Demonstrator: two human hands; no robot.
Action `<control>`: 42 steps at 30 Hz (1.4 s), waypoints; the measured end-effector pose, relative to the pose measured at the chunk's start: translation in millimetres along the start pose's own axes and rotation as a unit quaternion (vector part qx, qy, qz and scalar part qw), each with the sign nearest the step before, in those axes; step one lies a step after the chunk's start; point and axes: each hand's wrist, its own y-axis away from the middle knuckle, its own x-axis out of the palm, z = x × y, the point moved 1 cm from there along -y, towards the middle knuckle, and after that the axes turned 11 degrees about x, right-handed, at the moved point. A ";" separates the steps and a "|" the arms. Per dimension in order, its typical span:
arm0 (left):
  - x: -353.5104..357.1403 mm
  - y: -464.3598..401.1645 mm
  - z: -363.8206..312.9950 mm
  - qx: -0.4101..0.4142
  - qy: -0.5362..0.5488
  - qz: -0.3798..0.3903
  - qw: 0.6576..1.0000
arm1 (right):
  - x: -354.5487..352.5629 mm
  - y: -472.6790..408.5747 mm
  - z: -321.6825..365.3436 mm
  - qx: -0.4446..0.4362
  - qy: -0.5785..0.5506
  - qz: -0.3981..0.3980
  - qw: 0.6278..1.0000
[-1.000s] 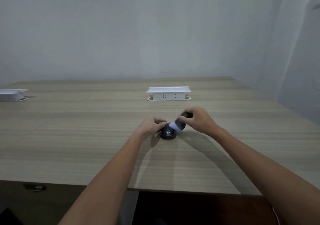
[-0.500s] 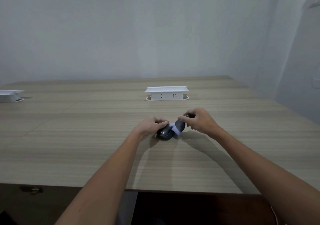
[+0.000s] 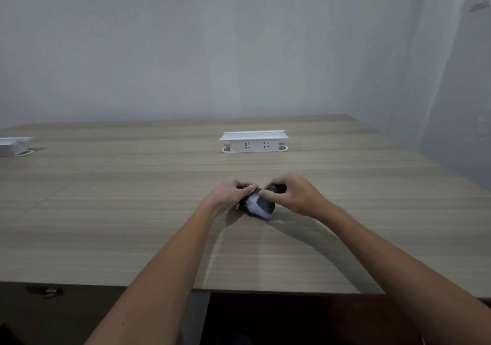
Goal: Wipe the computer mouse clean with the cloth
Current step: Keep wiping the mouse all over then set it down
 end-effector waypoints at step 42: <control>4.6 25.6 -20.7 -0.014 -0.053 -0.038 0.998 | -2.2 3.6 -30.9 0.022 0.085 -0.127 0.988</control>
